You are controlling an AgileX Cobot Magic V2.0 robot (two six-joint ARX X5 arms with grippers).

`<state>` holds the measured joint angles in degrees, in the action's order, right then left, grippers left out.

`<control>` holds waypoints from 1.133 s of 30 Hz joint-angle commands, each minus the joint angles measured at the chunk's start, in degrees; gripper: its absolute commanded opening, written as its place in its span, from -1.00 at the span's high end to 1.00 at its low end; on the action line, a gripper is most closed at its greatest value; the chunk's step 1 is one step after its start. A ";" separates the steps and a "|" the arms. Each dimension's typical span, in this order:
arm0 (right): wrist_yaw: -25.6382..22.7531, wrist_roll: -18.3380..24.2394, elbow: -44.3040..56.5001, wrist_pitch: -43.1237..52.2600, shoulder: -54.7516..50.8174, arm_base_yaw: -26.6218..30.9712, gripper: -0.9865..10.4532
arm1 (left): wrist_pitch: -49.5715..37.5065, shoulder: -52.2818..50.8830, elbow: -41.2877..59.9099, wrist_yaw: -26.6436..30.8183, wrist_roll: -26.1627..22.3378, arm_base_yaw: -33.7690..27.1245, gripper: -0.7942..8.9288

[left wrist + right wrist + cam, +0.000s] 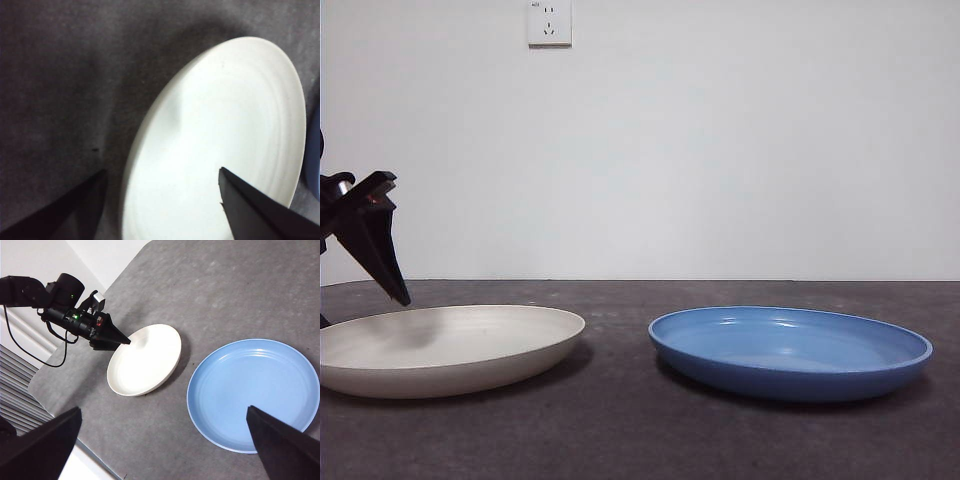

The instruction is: Pick up the white plate, put it on the blue plate, put it on desk

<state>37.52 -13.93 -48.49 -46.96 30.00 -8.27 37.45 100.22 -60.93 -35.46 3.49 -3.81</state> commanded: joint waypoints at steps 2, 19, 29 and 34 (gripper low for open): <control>-0.02 -0.35 -0.74 0.57 0.22 -0.26 -0.21 | -0.28 2.23 -1.33 0.28 -1.07 0.09 0.40; -0.11 -0.46 -0.74 0.61 0.22 -0.22 -0.21 | 3.76 2.64 -5.92 1.62 -1.51 1.03 0.82; -2.16 -1.51 -0.83 0.22 0.22 -0.22 -0.21 | 13.51 2.60 -17.46 1.64 3.37 11.89 0.82; -5.11 -1.20 -2.21 -1.95 0.22 -0.22 -0.21 | 13.53 2.67 -20.59 3.06 5.64 19.74 0.82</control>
<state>32.67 -15.03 -49.25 -49.32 30.02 -8.27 51.03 101.65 -80.01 -32.53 7.57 15.03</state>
